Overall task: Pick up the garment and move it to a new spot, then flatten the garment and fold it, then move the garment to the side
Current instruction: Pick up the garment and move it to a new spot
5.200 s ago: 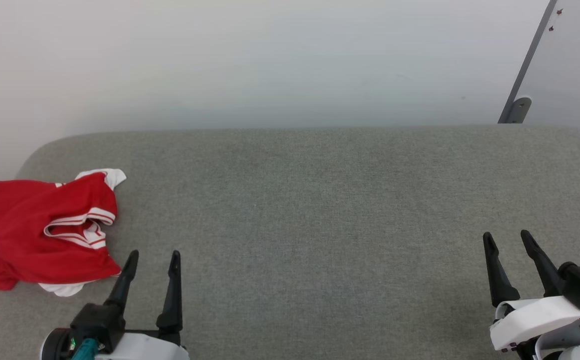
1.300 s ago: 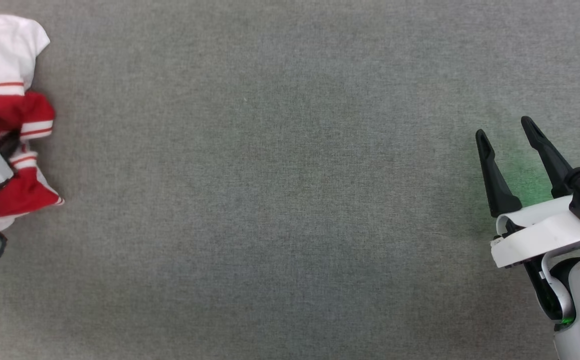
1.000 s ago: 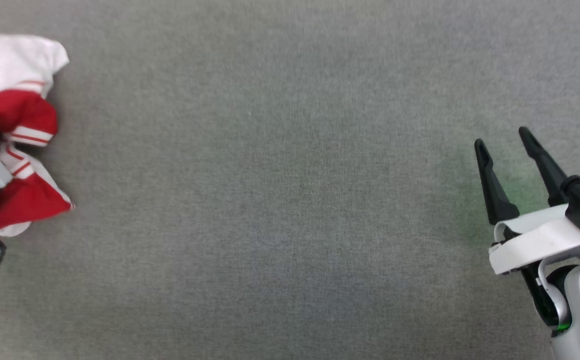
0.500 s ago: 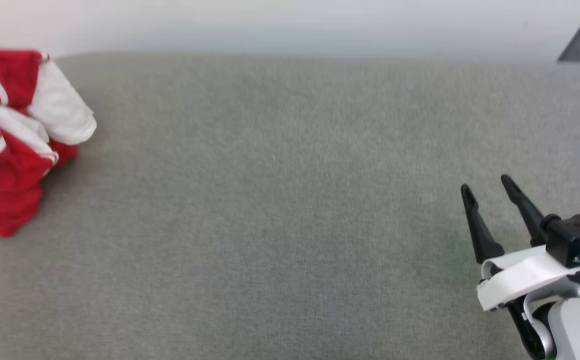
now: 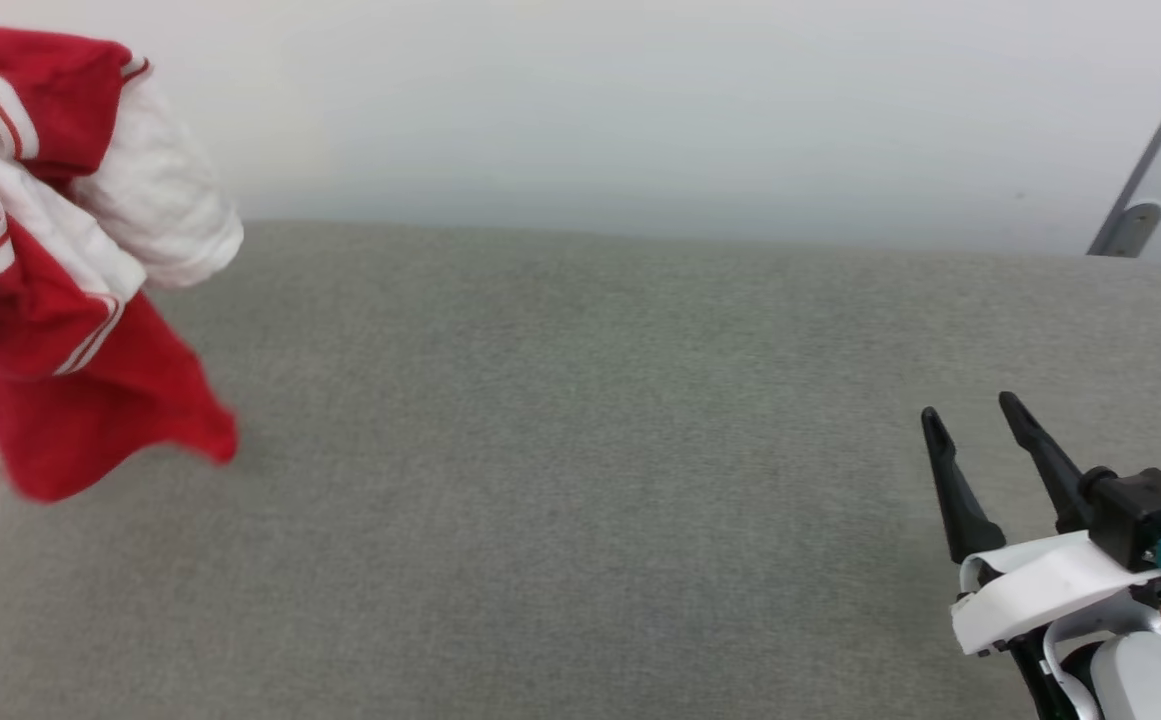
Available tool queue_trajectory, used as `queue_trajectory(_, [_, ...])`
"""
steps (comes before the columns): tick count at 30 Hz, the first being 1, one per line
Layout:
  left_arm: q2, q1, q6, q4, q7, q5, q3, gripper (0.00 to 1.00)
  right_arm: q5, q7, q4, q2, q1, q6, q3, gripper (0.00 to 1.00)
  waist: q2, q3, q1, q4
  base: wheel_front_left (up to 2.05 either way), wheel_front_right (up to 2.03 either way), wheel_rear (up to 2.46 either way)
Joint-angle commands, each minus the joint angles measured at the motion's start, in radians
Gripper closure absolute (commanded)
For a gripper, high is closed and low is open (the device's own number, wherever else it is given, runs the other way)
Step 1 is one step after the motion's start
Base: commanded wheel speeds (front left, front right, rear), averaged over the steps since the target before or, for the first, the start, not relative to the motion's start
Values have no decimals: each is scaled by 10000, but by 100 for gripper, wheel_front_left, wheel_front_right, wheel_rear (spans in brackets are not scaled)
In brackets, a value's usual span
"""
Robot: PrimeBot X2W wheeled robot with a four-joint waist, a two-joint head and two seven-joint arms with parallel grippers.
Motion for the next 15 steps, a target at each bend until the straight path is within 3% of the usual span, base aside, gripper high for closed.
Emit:
queue_trajectory(1, [32, 153, 93, -326, 85, -83, 15, 100, 63, -67, -3, -3, 170, -14, -84, 0, 0, -140, 0, -223, 0, 0, 0])
queue_trajectory(9, [125, 791, 777, -2883, 1067, -246, -83, 100, -27, -195, 15, -48, 244, -14, -608, 0, 0, -89, 0, -1001, 0, 0, 0])
queue_trajectory(15, [-181, 980, 1229, -4123, 1570, -329, -351, 100, -146, -286, 59, -49, 117, -14, -847, 0, 0, 57, 0, -1750, 0, 0, 0])
